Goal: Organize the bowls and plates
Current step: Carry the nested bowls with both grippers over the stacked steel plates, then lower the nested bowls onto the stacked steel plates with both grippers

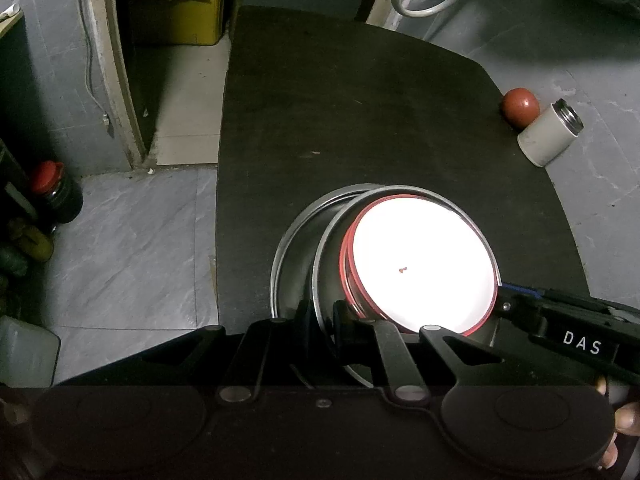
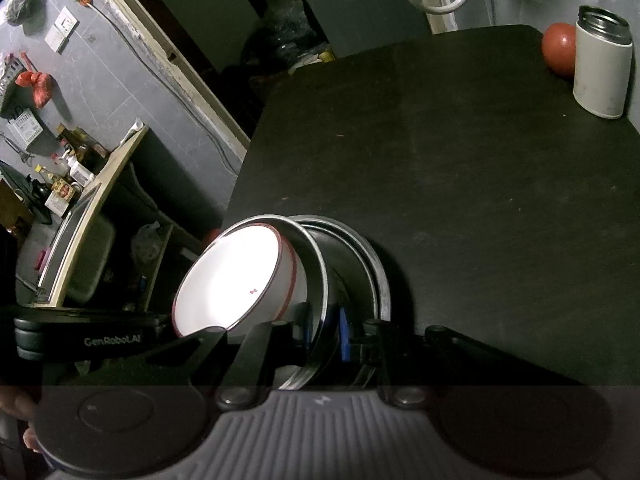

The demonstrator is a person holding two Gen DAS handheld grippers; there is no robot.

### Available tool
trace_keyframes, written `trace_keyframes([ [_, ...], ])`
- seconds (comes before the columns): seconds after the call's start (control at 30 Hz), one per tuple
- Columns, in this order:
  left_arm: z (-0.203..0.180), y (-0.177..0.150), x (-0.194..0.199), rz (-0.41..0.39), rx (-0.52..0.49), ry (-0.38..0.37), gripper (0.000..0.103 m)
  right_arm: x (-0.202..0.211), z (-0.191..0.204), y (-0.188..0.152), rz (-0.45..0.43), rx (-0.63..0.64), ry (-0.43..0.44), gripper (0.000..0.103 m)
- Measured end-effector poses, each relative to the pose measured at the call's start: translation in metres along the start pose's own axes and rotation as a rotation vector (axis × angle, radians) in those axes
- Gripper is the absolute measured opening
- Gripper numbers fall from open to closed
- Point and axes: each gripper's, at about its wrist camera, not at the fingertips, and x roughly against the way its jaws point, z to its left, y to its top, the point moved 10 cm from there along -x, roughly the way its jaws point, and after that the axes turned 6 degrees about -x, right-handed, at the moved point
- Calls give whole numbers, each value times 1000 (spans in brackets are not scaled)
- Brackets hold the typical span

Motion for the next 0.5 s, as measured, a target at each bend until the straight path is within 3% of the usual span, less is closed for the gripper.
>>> trace_keyframes([
  [0.5, 0, 0, 0, 1, -1, 1, 11, -3, -1, -1, -1, -11, 7, 15],
])
